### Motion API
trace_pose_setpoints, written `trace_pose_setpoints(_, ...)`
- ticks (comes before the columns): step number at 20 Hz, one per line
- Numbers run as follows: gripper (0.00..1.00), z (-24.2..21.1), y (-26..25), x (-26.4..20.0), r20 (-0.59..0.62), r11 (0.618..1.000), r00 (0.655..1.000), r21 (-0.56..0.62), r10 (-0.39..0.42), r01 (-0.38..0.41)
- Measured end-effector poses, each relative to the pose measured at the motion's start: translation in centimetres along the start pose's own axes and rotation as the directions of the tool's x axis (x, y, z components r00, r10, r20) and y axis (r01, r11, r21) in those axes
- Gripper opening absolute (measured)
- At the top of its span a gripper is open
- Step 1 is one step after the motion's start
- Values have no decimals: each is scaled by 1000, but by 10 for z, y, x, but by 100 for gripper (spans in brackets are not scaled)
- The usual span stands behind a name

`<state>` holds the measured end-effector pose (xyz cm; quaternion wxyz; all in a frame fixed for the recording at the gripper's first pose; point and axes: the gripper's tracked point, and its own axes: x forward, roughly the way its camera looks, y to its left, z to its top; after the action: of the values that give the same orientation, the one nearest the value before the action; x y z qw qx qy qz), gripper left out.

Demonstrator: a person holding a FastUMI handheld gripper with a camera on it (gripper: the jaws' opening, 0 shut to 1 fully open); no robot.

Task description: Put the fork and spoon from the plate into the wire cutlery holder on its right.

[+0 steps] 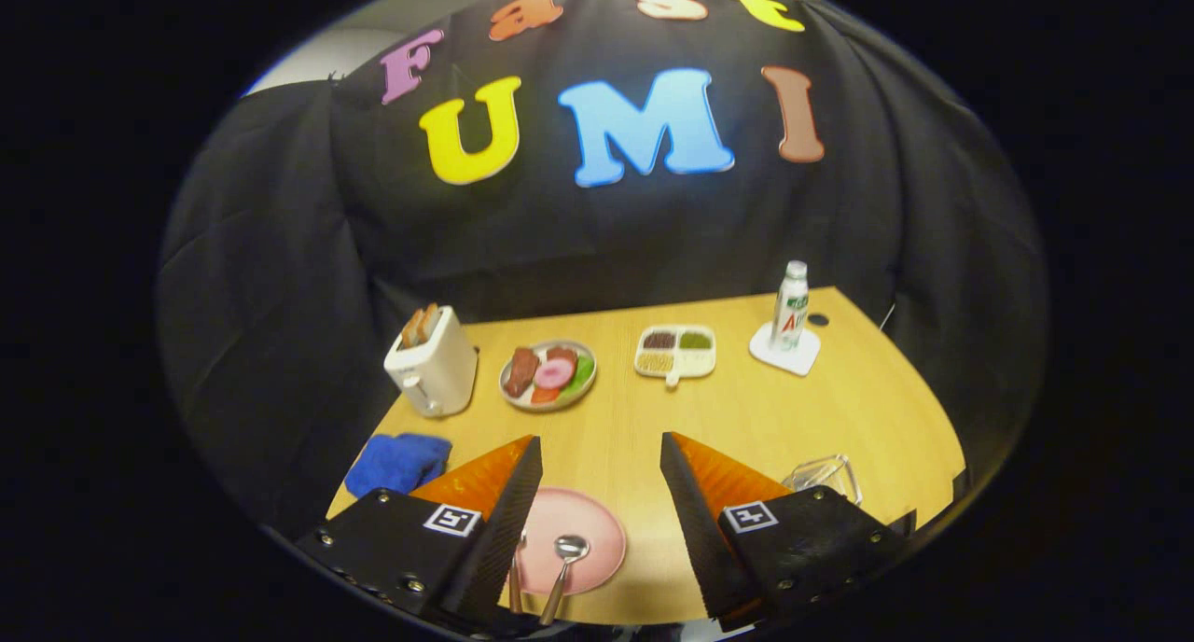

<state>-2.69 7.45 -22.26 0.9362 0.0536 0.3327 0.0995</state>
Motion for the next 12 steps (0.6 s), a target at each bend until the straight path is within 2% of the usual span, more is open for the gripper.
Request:
trace_pose_setpoints(2, 80, -44, 2, 13, -149, 999, 989, 48, 17, -10)
trace_pose_setpoints(5, 78, -101, 9, 23, -323, 990, 945, 141, 57, -12)
trace_pose_setpoints(7, 74, -130, 11, 26, -403, 985, 912, 175, 76, -5)
trace_pose_setpoints(12, 72, -184, 19, 27, -543, 981, 834, 192, 101, 6)
